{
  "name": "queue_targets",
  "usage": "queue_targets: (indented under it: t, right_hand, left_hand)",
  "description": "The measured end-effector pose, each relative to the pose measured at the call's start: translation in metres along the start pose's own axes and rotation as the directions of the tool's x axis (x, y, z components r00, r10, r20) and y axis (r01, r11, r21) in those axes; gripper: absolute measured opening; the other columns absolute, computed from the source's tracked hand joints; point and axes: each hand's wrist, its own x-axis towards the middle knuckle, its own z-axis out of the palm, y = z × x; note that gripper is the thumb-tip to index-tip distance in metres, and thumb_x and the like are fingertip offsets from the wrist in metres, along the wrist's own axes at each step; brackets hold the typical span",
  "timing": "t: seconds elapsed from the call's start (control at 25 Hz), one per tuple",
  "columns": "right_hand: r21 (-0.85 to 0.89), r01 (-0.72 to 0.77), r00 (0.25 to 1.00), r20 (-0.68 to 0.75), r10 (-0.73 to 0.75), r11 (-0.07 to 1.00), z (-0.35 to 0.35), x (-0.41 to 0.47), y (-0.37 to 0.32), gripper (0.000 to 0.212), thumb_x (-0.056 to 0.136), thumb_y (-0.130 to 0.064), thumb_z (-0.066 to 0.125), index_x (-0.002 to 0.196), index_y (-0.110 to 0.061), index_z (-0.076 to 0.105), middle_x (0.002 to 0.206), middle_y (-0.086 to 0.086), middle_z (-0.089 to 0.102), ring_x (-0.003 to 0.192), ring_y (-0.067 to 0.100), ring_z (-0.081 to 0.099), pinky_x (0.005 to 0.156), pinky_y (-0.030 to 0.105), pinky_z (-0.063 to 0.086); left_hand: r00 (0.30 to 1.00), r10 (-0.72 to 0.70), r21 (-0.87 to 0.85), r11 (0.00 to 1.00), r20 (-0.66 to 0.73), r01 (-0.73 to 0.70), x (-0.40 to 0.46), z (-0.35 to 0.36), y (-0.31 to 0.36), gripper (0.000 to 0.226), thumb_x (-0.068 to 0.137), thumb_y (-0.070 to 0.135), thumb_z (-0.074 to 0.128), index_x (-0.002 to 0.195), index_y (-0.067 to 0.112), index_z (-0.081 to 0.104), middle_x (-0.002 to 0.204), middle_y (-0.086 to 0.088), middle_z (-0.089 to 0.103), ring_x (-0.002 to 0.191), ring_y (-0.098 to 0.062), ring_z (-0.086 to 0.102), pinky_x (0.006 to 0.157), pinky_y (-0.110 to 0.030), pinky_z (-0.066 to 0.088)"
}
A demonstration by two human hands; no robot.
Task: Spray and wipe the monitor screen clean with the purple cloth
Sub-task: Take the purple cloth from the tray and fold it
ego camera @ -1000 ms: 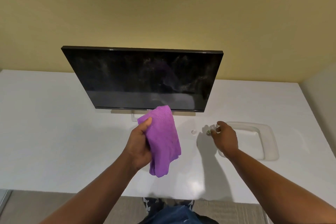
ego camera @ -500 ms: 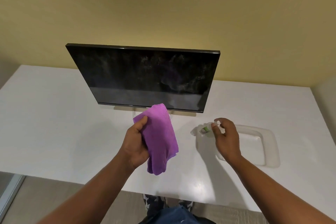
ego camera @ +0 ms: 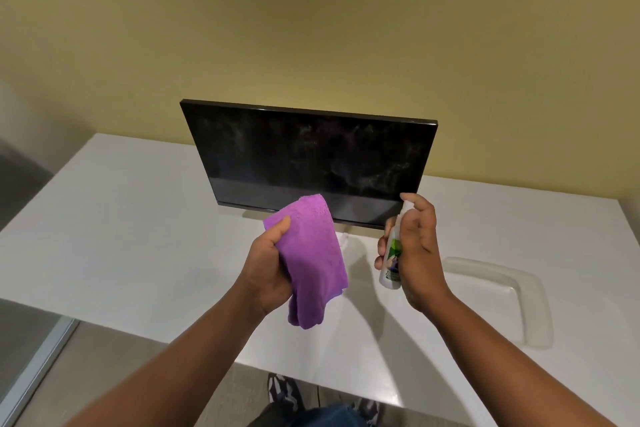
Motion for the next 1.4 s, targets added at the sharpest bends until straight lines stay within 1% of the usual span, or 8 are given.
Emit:
queue_targets:
  t: [0.16, 0.28, 0.44, 0.68, 0.8, 0.92, 1.12, 1.4]
  right_hand:
    - [0.012, -0.057, 0.996, 0.074, 0.056, 0.998, 0.014, -0.004, -0.008, 0.061, 0.071, -0.018, 0.061, 0.124, -0.045, 0.046, 0.104, 0.012, 0.05, 0.072, 0.024, 0.055, 0.059, 0.038, 0.054]
    - [0.032, -0.06, 0.99, 0.131, 0.055, 0.998, 0.029, -0.007, -0.01, 0.064, 0.077, -0.014, 0.067, 0.13, -0.045, 0.051, 0.101, 0.008, 0.061, 0.079, 0.024, 0.059, 0.067, 0.037, 0.057]
    - [0.048, -0.082, 0.978, 0.195, 0.072, 0.995, 0.064, -0.014, -0.014, 0.06, 0.094, -0.03, 0.068, 0.142, -0.056, 0.044, 0.107, 0.001, 0.068, 0.08, 0.027, 0.072, 0.066, 0.038, 0.06]
    - [-0.337, 0.092, 0.982, 0.185, -0.031, 0.937, 0.099, -0.032, -0.009, 0.078, 0.088, -0.034, 0.068, 0.149, -0.061, 0.029, 0.096, -0.015, 0.065, 0.056, 0.016, 0.061, 0.05, 0.034, 0.057]
    - [-0.453, 0.141, 0.975, 0.219, -0.043, 0.88, 0.115, -0.04, -0.005, 0.075, 0.089, -0.031, 0.061, 0.149, -0.061, 0.027, 0.103, -0.029, 0.06, 0.062, 0.009, 0.064, 0.051, 0.022, 0.053]
    - [-0.53, 0.169, 0.964, 0.266, -0.026, 0.831, 0.13, -0.047, -0.003, 0.065, 0.092, -0.044, 0.055, 0.145, -0.066, 0.025, 0.105, -0.036, 0.059, 0.077, 0.004, 0.069, 0.058, 0.021, 0.057]
    - [-0.759, 0.252, 0.961, 0.267, -0.066, 0.601, 0.142, -0.056, 0.005, 0.069, 0.102, -0.038, 0.052, 0.149, -0.068, 0.011, 0.142, -0.009, 0.057, 0.105, 0.013, 0.065, 0.091, 0.034, 0.057]
    - [-0.809, 0.253, 0.966, 0.243, -0.089, 0.531, 0.147, -0.062, 0.011, 0.064, 0.101, -0.033, 0.054, 0.148, -0.06, 0.021, 0.132, -0.007, 0.06, 0.104, 0.016, 0.06, 0.088, 0.039, 0.056]
  left_hand:
    - [1.0, 0.001, 0.007, 1.0, 0.017, -0.001, 0.0, -0.007, 0.015, 0.042, 0.098, 0.05, 0.056, 0.124, 0.019, 0.066, 0.11, -0.012, 0.077, 0.091, -0.026, 0.077, 0.07, -0.041, 0.06]
    - [1.0, 0.002, 0.005, 1.0, 0.023, -0.002, 0.003, -0.012, 0.024, 0.04, 0.099, 0.048, 0.056, 0.127, 0.021, 0.064, 0.114, -0.012, 0.076, 0.102, -0.029, 0.074, 0.073, -0.043, 0.06]
    - [0.993, -0.026, -0.016, 0.999, 0.113, 0.028, 0.002, -0.031, 0.042, 0.05, 0.088, 0.049, 0.066, 0.13, 0.023, 0.063, 0.12, -0.013, 0.074, 0.113, -0.032, 0.068, 0.08, -0.046, 0.058]
    - [0.987, -0.026, -0.037, 0.999, 0.161, 0.032, 0.007, -0.058, 0.06, 0.059, 0.078, 0.049, 0.073, 0.13, 0.023, 0.064, 0.118, -0.014, 0.074, 0.113, -0.033, 0.067, 0.08, -0.047, 0.059]
    - [0.981, -0.045, -0.034, 0.998, 0.187, 0.052, 0.009, -0.068, 0.065, 0.059, 0.081, 0.054, 0.07, 0.131, 0.023, 0.064, 0.12, -0.014, 0.074, 0.114, -0.034, 0.068, 0.08, -0.047, 0.058]
    - [0.972, -0.069, -0.02, 0.997, 0.226, 0.075, 0.01, -0.072, 0.067, 0.056, 0.088, 0.059, 0.061, 0.13, 0.023, 0.064, 0.121, -0.014, 0.073, 0.109, -0.033, 0.072, 0.082, -0.05, 0.059]
    - [0.968, -0.086, 0.004, 0.996, 0.238, 0.087, 0.009, -0.072, 0.07, 0.055, 0.091, 0.061, 0.056, 0.129, 0.022, 0.065, 0.117, -0.013, 0.075, 0.108, -0.033, 0.073, 0.082, -0.051, 0.06]
    - [0.967, -0.084, -0.026, 0.995, 0.239, 0.093, 0.012, -0.078, 0.07, 0.059, 0.084, 0.06, 0.061, 0.128, 0.022, 0.066, 0.118, -0.013, 0.075, 0.115, -0.035, 0.068, 0.086, -0.051, 0.059]
